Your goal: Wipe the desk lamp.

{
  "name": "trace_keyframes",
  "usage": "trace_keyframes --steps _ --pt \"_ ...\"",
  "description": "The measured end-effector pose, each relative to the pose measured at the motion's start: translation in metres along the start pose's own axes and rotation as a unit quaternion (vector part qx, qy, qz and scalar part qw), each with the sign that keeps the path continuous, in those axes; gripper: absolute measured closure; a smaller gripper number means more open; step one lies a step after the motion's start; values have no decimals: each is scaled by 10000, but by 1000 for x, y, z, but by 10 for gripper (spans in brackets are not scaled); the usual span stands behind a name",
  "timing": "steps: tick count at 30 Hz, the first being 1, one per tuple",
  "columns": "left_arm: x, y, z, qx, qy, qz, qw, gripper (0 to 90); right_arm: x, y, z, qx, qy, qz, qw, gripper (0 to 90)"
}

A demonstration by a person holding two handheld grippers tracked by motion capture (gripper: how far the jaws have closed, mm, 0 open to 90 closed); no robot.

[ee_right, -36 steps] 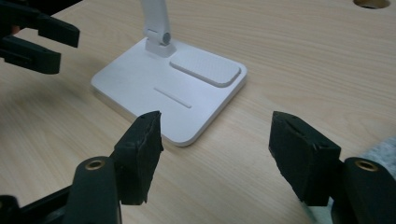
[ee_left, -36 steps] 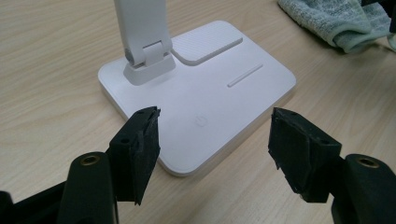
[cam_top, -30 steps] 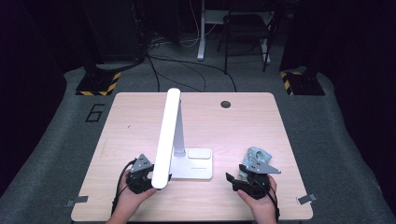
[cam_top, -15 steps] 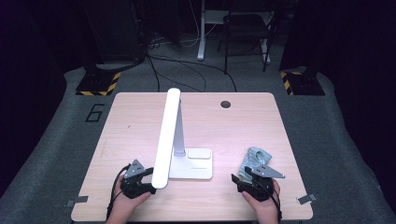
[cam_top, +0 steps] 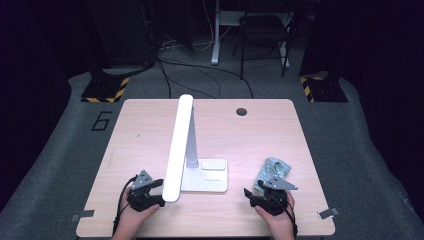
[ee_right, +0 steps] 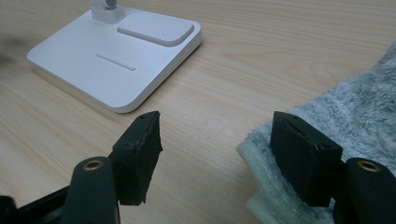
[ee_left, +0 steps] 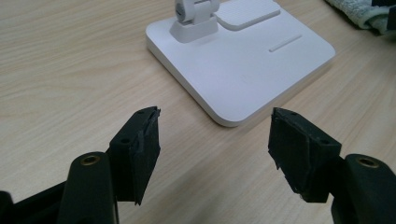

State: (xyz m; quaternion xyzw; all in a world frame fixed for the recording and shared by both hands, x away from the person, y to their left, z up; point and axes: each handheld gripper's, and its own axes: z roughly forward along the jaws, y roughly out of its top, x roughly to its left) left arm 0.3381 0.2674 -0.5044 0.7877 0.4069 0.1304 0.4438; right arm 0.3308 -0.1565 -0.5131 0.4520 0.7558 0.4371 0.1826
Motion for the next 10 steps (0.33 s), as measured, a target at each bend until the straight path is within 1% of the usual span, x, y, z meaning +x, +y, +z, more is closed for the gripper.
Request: trace_keyframes --steps 4,5,6,7,9,10 --pt "4 0 -2 -35 31 -46 10000 337 -1 0 0 -64 -33 0 10000 342" --pt "5 1 -2 -41 39 -28 10000 337 0 0 0 -58 -29 48 10000 343" --pt "5 1 -2 -45 52 -67 10000 337 0 0 0 -63 -31 46 10000 343" --pt "5 0 -1 -111 92 -79 9999 337 0 0 0 -38 -40 83 10000 343" --pt "5 1 -2 -78 48 -112 9999 336 -1 -1 1 -85 -44 57 9999 343" --pt "5 2 -2 -82 46 -111 9999 337 -1 -1 1 -44 -45 31 10000 343"
